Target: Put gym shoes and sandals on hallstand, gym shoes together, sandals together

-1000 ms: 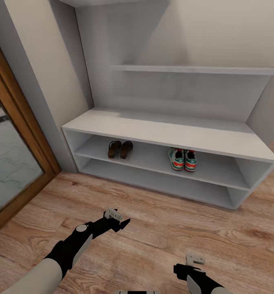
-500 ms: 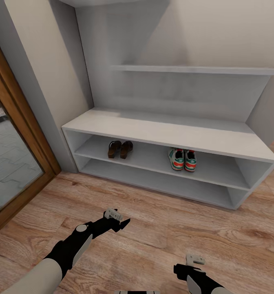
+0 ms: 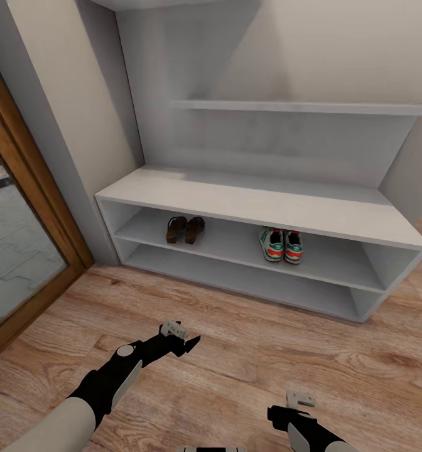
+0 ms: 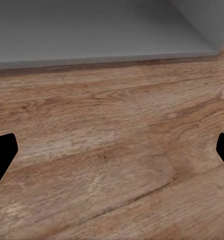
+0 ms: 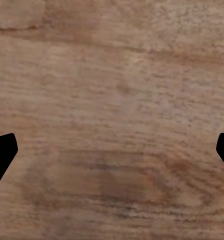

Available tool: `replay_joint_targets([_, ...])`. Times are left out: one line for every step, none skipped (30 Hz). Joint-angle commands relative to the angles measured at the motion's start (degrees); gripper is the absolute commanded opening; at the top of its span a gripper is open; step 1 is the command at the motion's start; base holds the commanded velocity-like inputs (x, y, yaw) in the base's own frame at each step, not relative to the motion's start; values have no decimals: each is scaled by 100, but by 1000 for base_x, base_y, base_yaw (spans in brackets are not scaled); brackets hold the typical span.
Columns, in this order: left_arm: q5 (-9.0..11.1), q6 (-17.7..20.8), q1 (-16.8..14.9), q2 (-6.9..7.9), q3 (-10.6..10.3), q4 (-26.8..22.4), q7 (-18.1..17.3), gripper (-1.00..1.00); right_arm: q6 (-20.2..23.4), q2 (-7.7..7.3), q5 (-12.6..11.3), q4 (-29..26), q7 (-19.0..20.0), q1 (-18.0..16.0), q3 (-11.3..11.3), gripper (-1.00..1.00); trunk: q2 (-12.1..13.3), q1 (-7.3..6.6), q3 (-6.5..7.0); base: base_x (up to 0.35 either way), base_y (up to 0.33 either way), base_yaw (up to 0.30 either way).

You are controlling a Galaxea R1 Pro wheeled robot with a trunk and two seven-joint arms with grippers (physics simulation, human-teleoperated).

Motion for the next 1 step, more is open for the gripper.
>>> replay_joint_targets([46, -22, -5, 9, -36, 4, 7, 100, 20, 3, 31, -9, -15, 1, -34, 100, -2, -1, -4, 0, 0, 0])
